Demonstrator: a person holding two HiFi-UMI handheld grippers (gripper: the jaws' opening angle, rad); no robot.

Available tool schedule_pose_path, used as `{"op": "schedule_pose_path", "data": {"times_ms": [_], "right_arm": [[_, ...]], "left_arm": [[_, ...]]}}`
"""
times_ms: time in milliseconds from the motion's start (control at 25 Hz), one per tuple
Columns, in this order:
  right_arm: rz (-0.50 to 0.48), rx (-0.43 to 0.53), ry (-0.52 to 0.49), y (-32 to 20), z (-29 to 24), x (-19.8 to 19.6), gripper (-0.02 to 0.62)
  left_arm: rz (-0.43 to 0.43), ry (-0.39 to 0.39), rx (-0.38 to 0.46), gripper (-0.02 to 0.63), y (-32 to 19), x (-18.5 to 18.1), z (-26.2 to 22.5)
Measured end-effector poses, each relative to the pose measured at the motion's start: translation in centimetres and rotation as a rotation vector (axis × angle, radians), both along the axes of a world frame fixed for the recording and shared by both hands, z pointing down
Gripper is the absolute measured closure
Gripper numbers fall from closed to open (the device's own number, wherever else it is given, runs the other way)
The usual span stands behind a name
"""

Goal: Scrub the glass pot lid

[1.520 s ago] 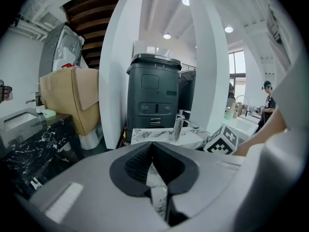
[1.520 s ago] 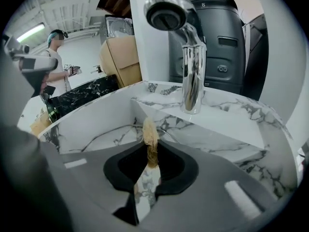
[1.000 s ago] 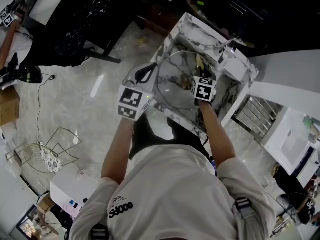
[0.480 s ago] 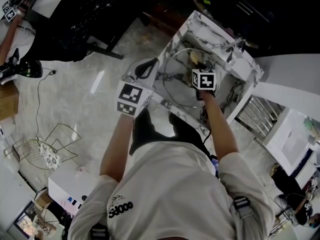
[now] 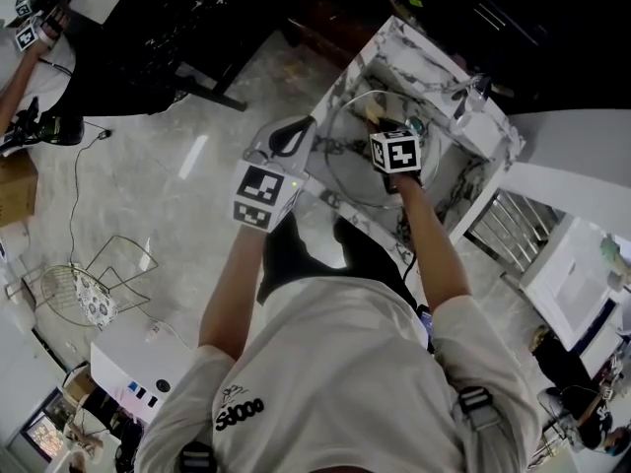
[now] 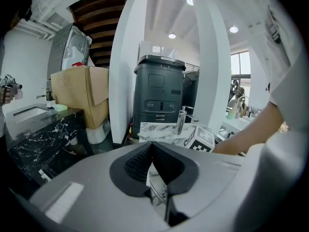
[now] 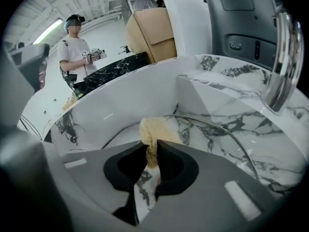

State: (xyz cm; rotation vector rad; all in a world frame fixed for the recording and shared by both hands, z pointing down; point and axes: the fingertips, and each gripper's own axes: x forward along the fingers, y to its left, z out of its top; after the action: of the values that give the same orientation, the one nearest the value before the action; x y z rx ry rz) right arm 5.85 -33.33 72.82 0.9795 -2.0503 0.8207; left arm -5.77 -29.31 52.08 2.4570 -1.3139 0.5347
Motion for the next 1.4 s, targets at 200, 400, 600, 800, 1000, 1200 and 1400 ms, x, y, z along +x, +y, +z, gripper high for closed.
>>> {"op": "schedule_pose_path", "data": {"times_ms": [200,400,600,800,1000,1200,1400], "right_arm": [[-0.076,-0.01,-0.027,0.9,0.0,-2.1,0.549],[-0.151,-0.042,-0.063,2.3,0.1,-4.0,0.549],[-0.247,-0.046,-0.065,3.7,-0.2,-5.0,0.549],[-0.33,-0.067,-0.084,6.0,0.1,-6.0,0.549],[-0.403,-0.087,-0.077,8.1,0.2,-6.4,0.549],[-0.493,-0.127,-0.084,10.6,0.4,-6.2,0.549],[-0.564,-0.202,-0.1,13.2,0.5,-5.3,0.549]], "left_arm": [[0.0,-0.001,-0.002,0.595,0.6,0.0,0.0],[-0.009,-0.011,0.001,0.595,1.0,-0.4,-0.1],[-0.026,-0.002,0.005,0.595,1.5,-0.5,-0.2],[-0.034,0.006,0.013,0.595,2.3,-0.3,-0.3],[-0.037,0.012,0.01,0.595,3.1,-0.3,-0.1],[-0.035,0.021,0.013,0.595,3.5,0.0,0.0],[-0.028,0.021,0.021,0.595,3.7,0.3,-0.3]]}}
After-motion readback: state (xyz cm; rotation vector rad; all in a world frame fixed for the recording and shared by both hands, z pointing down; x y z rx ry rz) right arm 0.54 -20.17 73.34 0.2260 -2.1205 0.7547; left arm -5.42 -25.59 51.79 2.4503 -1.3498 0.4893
